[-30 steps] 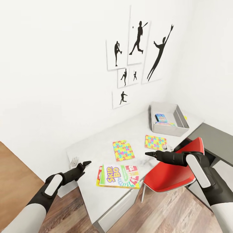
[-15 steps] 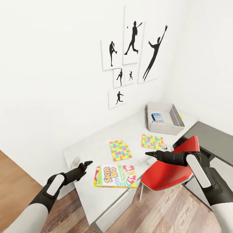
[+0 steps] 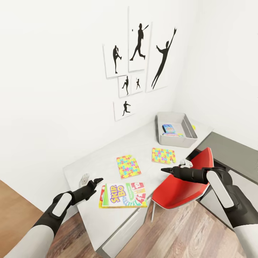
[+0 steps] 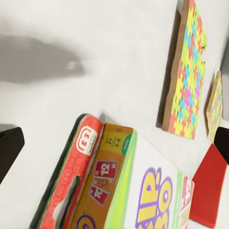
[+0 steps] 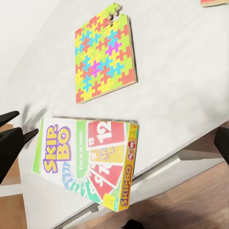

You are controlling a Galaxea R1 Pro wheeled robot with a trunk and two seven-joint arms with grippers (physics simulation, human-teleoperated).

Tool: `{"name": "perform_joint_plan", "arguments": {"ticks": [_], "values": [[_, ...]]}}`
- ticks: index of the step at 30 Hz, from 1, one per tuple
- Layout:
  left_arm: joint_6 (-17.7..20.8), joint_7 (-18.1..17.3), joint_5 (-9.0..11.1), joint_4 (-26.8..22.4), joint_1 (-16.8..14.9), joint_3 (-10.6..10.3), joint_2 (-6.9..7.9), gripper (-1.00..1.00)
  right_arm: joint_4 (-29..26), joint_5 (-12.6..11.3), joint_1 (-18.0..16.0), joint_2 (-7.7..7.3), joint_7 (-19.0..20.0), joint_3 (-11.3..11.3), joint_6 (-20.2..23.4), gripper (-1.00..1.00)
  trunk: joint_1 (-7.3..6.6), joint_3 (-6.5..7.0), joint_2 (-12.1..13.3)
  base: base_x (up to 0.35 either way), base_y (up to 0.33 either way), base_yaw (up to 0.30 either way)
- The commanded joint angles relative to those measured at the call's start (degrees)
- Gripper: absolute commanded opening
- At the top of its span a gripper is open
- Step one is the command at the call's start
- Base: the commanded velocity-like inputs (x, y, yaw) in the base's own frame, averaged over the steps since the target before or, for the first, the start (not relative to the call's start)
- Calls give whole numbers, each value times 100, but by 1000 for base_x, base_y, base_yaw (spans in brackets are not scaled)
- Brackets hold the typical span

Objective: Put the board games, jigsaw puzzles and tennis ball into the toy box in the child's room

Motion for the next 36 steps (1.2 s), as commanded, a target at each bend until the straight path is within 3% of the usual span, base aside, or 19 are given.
{"name": "perform_joint_plan", "arguments": {"ticks": [1,14,27,31,36], "values": [[35,2,-65,555,-2,13,-5,100,-1,61,-6,-4,58,5,11,100,4,-12,-9,0,0,-27],[34,-5,-49,568,-3,13,-11,100,-1,61,-6,4,58,19,11,100,4,-12,-9,0,0,-22],[34,-7,-43,570,-3,13,-8,100,4,49,-17,12,58,53,11,100,4,-12,-9,0,0,-207],[34,-7,-43,570,-3,13,-8,100,10,42,-16,65,58,98,11,100,4,-12,-9,0,0,-184],[34,-7,-43,570,-3,13,-8,100,43,26,-7,257,60,359,11,100,4,-12,-9,0,0,-84]]}}
